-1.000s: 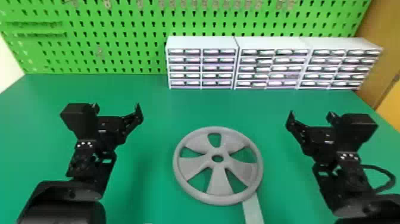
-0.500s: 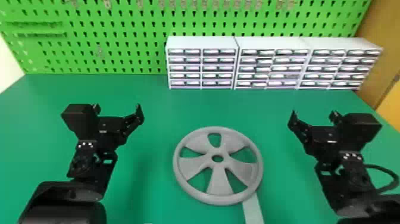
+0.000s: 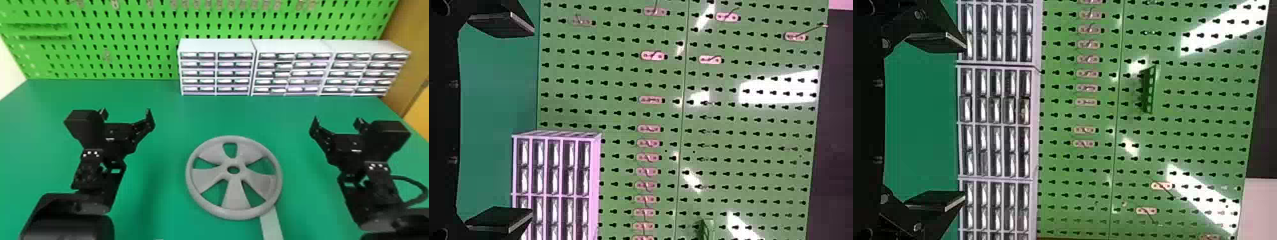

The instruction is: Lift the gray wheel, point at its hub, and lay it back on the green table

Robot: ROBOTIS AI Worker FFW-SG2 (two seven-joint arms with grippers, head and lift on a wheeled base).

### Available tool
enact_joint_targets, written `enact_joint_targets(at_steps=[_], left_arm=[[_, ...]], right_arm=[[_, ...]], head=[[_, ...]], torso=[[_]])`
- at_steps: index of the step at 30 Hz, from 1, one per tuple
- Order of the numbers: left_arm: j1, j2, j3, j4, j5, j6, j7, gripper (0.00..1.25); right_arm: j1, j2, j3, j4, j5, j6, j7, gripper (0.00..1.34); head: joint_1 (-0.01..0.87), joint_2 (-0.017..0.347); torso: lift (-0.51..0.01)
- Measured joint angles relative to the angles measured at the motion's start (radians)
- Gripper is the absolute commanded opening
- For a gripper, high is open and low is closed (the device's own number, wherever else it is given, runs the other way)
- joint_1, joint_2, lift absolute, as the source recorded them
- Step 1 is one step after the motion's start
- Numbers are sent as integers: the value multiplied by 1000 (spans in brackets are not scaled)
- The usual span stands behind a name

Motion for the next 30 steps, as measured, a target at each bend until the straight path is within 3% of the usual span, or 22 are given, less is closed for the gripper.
enact_joint_targets(at_steps=[30], left_arm=[[-1,0,-3,0,17,-1,-1,1220]], right_arm=[[5,-7,7,0,3,-5,0,1095]], head=[[692,48]], torso=[[-93]])
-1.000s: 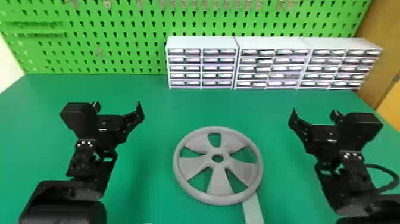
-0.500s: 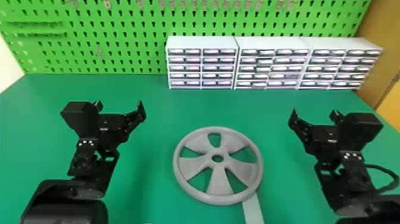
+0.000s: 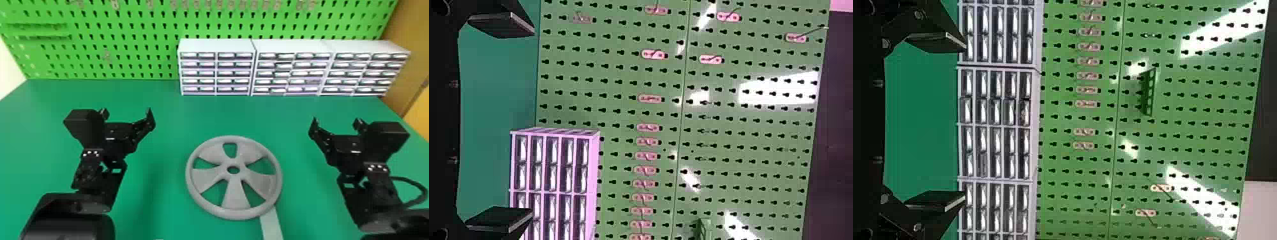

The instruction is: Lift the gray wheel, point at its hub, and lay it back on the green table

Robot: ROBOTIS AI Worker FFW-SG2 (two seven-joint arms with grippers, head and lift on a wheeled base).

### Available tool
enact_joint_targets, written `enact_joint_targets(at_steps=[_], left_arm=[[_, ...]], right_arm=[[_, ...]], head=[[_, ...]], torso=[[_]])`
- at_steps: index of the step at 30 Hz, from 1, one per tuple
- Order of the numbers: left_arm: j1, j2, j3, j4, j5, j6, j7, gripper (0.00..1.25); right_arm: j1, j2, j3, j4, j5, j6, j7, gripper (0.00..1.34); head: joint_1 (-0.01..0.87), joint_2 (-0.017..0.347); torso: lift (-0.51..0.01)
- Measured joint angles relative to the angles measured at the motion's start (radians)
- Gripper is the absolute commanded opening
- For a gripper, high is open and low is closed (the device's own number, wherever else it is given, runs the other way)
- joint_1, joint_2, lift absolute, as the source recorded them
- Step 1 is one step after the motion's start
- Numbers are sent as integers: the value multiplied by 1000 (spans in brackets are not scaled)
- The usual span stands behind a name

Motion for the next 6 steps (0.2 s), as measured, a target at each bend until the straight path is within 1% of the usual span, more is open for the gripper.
enact_joint_targets(at_steps=[6], left_arm=[[0,0,2,0,0,0,0,1220]], right_arm=[[-2,-1,2,0,0,0,0,1095]], head=[[692,48]], torso=[[-93]])
